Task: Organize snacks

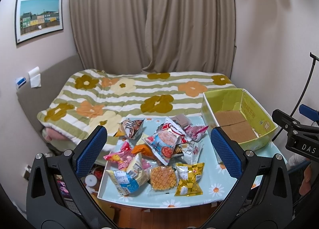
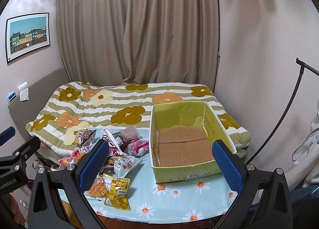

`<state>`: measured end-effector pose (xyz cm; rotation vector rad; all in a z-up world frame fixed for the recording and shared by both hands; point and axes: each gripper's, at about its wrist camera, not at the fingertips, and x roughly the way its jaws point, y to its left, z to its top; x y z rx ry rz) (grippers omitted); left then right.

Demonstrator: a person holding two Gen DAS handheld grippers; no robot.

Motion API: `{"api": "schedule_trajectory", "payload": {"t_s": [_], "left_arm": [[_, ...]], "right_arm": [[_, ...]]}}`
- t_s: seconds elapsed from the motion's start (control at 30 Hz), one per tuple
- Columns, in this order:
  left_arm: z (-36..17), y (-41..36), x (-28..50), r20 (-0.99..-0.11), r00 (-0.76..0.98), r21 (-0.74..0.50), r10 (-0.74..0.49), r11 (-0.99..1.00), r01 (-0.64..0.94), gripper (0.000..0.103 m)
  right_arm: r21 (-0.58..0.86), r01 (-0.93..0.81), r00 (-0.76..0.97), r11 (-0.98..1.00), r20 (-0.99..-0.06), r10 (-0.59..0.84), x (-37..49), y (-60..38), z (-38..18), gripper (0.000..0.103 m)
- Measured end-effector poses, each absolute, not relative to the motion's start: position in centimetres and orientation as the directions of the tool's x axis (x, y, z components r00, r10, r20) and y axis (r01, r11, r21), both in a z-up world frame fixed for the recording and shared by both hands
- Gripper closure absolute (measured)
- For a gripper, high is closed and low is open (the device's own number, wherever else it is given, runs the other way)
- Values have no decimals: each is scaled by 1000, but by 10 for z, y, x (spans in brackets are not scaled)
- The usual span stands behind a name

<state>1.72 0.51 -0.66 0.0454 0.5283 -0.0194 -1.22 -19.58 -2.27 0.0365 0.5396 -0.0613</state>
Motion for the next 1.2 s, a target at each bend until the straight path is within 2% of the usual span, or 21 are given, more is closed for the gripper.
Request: {"api": "schedule_trajectory", "payload": {"t_s": [0.73,0.97,1.2], "left_arm": [[-9,3,16,-504,864,39,-3,999,26,0],[-18,16,17,-569,822,32,25,999,-8,0],[-74,50,21,-682,732,-4,6,1000,-12,0]], "right_arm": [[23,67,854,998,-518,-45,-11,-197,-23,0],[36,2,810,999,-586,19,-1,-184,-42,0],[97,-60,726,993,-679,110,19,-168,-95,0]]}}
